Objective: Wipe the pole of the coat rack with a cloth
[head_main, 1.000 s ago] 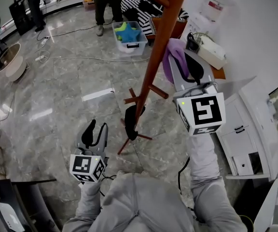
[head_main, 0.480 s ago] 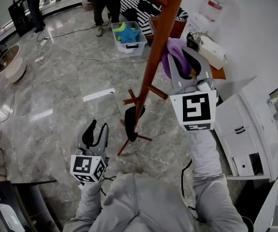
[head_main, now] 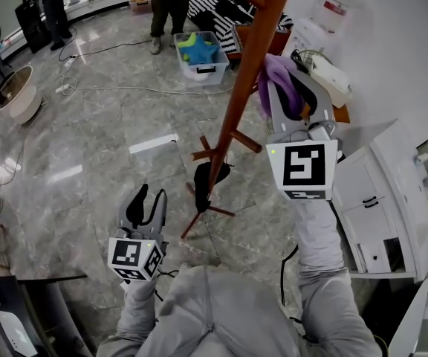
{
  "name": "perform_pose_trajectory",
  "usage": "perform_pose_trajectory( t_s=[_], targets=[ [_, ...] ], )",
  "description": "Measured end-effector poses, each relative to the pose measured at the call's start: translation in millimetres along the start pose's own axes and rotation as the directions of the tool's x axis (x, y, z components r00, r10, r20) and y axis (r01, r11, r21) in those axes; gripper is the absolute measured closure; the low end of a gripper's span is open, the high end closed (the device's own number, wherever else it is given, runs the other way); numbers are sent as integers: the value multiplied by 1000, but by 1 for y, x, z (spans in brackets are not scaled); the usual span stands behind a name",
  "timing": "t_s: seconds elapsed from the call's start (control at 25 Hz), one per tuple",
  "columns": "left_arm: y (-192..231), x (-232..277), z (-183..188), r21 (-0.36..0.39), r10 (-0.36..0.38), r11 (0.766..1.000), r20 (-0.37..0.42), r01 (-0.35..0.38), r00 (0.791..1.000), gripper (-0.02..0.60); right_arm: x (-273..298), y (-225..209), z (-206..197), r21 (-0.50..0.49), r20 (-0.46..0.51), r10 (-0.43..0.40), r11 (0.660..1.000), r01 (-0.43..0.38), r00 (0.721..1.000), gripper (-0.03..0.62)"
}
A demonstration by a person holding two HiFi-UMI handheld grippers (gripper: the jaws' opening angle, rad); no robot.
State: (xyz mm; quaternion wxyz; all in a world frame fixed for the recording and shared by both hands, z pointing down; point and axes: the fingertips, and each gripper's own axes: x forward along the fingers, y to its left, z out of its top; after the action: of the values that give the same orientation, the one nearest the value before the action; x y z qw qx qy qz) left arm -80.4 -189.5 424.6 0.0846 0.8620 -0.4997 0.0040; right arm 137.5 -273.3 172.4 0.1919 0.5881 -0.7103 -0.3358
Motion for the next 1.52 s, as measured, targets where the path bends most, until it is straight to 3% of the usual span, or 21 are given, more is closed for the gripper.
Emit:
perform_pose_trajectory(
  t_s=[0.88, 1.28, 1.52],
  targets=[
    [-2, 1, 1, 2, -19, 1000, -1, 19, 1000, 411, -9, -19, -1, -13, -16, -61, 998, 61, 998, 526],
    [-4, -4, -1, 3, -28, 1000, -4, 29, 1000, 411, -29, -48, -27, -5, -100, -146, 989, 146, 984, 526],
    [-7, -4, 2, 9, -39, 999, -5, 39, 999, 411, -48, -55, -38, -6, -134, -157, 988, 157, 979, 526]
  ],
)
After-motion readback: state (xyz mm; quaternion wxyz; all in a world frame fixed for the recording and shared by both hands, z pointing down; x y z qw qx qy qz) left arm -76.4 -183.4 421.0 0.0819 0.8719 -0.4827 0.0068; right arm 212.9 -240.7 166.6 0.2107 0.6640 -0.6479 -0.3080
